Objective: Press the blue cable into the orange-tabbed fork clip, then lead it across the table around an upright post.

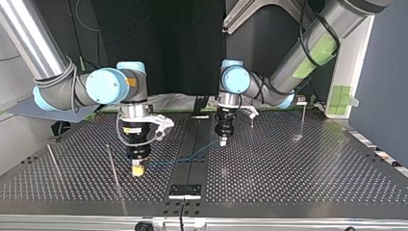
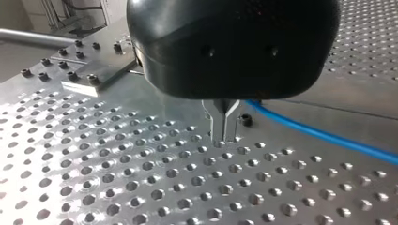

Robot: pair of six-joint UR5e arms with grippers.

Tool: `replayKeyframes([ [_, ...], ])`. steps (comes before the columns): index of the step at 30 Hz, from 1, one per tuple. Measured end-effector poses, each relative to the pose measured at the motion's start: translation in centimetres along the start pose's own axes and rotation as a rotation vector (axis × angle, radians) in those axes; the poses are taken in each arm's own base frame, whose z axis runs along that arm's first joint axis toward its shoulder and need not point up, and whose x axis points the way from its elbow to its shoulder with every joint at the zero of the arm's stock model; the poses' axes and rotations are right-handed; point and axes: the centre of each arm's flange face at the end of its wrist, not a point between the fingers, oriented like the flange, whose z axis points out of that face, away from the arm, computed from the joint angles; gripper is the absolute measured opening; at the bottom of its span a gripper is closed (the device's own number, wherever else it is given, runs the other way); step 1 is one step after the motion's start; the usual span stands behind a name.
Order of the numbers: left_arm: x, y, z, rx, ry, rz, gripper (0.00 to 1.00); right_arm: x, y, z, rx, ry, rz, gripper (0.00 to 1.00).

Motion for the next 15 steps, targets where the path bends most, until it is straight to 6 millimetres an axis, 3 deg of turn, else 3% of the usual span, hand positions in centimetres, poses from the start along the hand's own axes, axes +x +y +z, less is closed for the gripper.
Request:
replayKeyframes([
  [6,-1.4,-1.1,1.5,0.011,-0.014,-0.015,0.0,1.8,0.6,-0.1,-0.007,0.023,0.007,0.0],
  [15,-3.4,-3.4,3.2,0.046,-0.02,-0.067,0.0,2.7,1.6,0.0,-0.021,0.033,0.02,0.0],
])
